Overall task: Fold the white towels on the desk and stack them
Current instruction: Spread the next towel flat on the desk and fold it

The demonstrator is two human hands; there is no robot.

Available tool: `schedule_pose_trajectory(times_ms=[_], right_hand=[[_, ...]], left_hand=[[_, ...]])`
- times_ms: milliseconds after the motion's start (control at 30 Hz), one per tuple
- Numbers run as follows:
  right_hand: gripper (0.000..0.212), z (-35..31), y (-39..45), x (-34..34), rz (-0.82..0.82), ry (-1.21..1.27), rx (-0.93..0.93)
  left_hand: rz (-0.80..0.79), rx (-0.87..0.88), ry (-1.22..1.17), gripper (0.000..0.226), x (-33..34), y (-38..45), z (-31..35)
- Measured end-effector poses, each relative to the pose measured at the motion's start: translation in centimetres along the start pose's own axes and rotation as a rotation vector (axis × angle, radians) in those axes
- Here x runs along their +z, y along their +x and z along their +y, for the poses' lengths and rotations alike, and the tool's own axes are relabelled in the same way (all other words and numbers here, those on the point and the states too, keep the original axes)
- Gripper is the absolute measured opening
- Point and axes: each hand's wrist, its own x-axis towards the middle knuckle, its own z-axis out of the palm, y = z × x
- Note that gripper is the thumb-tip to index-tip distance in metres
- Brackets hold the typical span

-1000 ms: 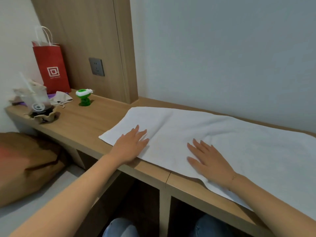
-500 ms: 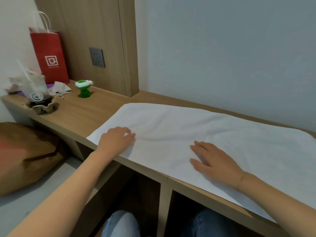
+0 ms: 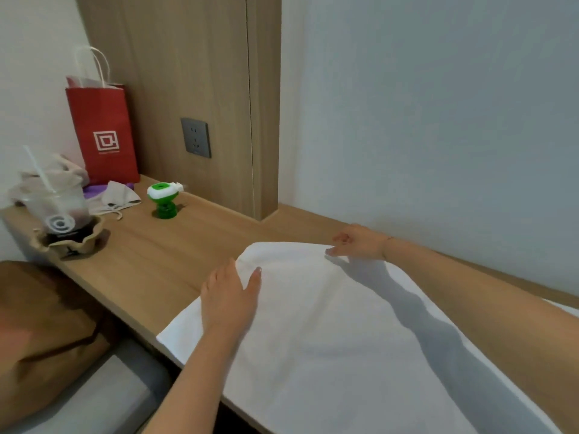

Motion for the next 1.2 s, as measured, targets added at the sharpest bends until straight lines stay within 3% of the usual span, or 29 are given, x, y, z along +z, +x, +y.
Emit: schedule_pose_trajectory(times_ms=[100,267,367,433,500,600,700,833,967,1033,1200], right_hand=[[0.035,0.4,2.6,0.5,-0.099,0.096,-0.004],[0.030,-0.8,3.5,1.4,-0.139,0.076,-0.143],[0.024,-1.3,2.5,1.5,0.040,-0.036,-0.307],[0.019,-1.3,0.6,1.8,0.269,-0.197,-0.478],[0.020,-1.1,-2.1,2.5,0.466,-0.310,-0.681],[0.016,-0.7,-6.0,3.7,0.467,-0.377,-0.814],[0.016,-0.1,-8.4,5.1,0.251,-0.309,-0.718],[0.019,-0.2,-8.8,4.3,0.096,-0.073,-0.476],[0.014,-0.9,-7.1,3.3,0.170,0.031,-0.354],[0.028,-1.2,-6.2,3.2,0.210,0.049,-0.280],[0.042,-1.6,-5.3,2.5,0.037,0.183,-0.215]], left_hand=[[0.012,0.021,-0.081,0.052,0.0,-0.1,-0.1],[0.045,-0.045,-0.284,0.056,-0.3,-0.1,0.0],[0.072,-0.053,-0.507,0.051,-0.7,-0.1,0.1],[0.076,-0.042,-0.686,0.032,-0.8,-0.3,0.1],[0.079,-0.047,-0.846,0.034,-1.3,-0.6,0.4],[0.038,-0.041,-0.874,0.036,-1.5,-0.7,0.6],[-0.014,0.013,-0.795,0.034,-2.0,-1.1,0.8],[-0.012,0.157,-0.477,0.035,-2.4,-1.6,1.2],[-0.057,0.279,-0.343,0.019,-2.2,-1.8,1.4],[-0.061,0.356,-0.365,0.018,-2.2,-1.8,1.3],[-0.082,0.355,-0.591,0.012,-2.6,-2.6,1.3]])
